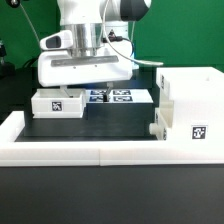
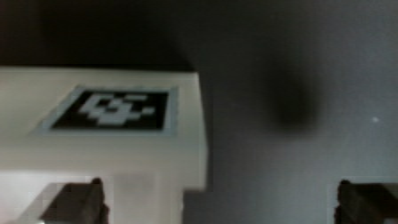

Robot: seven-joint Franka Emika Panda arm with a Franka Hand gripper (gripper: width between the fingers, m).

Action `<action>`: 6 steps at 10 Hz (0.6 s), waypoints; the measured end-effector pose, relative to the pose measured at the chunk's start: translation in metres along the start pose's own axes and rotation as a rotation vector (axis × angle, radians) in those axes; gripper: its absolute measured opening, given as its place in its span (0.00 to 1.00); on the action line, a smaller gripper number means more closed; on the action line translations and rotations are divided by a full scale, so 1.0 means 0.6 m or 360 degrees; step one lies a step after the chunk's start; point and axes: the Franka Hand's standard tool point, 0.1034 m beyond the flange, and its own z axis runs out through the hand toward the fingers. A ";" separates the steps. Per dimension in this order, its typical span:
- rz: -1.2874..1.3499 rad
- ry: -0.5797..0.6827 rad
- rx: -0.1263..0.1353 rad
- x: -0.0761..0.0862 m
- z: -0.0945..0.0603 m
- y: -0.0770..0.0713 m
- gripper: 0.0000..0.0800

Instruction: Assemble drawer

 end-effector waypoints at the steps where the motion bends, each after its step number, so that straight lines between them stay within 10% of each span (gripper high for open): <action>1: -0.0014 0.0002 -0.0003 -0.002 0.003 0.005 0.81; 6: -0.0013 0.0027 -0.0031 -0.018 0.004 0.038 0.81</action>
Offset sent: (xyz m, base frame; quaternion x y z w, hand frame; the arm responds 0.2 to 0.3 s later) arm -0.0176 -0.0148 -0.0179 0.0128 0.0203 0.0109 0.9997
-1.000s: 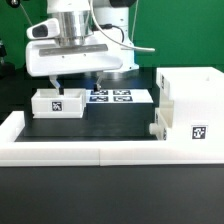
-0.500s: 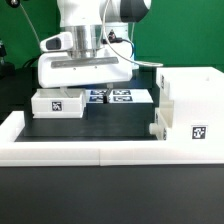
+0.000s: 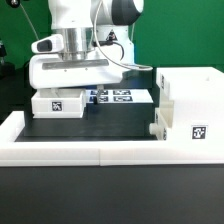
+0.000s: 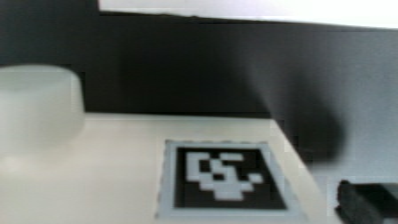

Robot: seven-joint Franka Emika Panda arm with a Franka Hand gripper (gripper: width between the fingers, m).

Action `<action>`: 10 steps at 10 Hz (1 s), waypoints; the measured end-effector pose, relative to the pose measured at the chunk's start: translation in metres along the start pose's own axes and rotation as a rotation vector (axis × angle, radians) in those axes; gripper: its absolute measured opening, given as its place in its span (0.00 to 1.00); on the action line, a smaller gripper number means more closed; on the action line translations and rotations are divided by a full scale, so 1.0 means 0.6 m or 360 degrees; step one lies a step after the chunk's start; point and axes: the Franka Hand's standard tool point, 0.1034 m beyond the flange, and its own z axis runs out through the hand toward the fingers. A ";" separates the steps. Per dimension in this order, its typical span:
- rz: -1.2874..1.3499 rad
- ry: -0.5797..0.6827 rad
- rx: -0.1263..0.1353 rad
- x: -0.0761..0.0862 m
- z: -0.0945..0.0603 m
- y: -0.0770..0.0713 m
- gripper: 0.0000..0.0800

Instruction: Assemble drawer

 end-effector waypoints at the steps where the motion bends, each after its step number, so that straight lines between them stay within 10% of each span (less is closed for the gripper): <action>1: 0.0002 0.0023 -0.0014 0.000 0.001 0.002 0.66; 3: 0.0001 0.0020 -0.0012 0.000 0.001 0.001 0.49; 5: 0.0001 0.0020 -0.0012 0.000 0.001 0.001 0.09; 10: 0.0001 0.0021 -0.0012 0.000 0.001 0.001 0.05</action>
Offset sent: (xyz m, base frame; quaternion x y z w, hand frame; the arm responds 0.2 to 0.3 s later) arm 0.0000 0.0000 0.0000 0.0000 0.0000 0.0000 1.0000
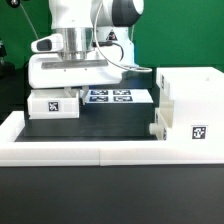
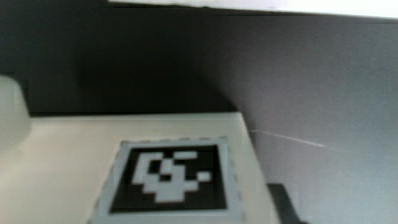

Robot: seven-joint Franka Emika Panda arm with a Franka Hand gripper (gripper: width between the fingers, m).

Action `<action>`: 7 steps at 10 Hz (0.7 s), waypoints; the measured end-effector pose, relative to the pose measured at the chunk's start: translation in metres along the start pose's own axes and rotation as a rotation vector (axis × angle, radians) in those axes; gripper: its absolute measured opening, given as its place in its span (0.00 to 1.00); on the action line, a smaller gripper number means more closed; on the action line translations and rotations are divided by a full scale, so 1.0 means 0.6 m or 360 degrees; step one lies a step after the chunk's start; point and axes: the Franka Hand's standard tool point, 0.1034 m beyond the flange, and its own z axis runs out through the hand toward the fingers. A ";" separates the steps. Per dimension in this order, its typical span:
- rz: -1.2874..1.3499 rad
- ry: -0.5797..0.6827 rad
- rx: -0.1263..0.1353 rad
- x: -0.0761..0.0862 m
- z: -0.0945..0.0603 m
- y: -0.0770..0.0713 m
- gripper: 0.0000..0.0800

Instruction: Assemble drawer

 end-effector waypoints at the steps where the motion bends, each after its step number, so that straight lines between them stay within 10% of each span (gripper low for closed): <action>1: 0.0000 0.0000 0.0000 0.000 0.000 0.000 0.05; 7: -0.0203 -0.0089 0.0085 0.070 -0.047 -0.072 0.05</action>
Offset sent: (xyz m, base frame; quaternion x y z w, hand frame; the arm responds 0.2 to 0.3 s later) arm 0.0227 0.0172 0.0366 -0.0369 -0.0636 -0.1278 0.9891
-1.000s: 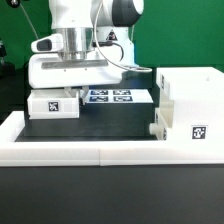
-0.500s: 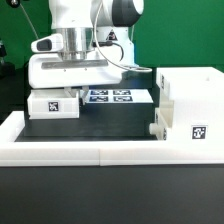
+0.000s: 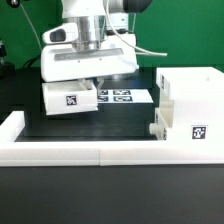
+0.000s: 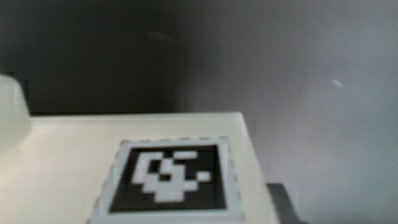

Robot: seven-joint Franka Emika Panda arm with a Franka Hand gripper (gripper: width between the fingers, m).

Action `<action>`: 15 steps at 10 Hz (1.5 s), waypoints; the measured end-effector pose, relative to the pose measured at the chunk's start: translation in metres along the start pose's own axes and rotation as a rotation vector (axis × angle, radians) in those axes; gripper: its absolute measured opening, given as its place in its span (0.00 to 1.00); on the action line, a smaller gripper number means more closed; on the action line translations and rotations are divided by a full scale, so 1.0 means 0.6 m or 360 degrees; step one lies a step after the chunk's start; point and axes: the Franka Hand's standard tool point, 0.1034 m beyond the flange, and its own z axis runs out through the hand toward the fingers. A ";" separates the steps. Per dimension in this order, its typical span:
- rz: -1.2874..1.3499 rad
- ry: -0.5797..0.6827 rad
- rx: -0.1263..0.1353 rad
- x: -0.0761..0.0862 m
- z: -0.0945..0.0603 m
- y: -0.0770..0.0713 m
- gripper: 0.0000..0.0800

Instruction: Assemble drawer

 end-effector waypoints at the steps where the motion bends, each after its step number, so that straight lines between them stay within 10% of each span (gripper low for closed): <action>1: -0.0023 0.0004 0.0009 0.023 -0.011 -0.015 0.05; 5: -0.0088 -0.0008 0.0046 0.097 -0.038 -0.060 0.05; 10: -0.0426 -0.0010 0.0049 0.091 -0.035 -0.057 0.05; 15: -0.1281 -0.0024 0.0013 0.150 -0.039 -0.063 0.05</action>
Offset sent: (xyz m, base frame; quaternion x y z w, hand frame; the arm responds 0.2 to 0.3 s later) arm 0.0386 0.0159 0.0202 0.0027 -0.0449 -0.0105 0.9989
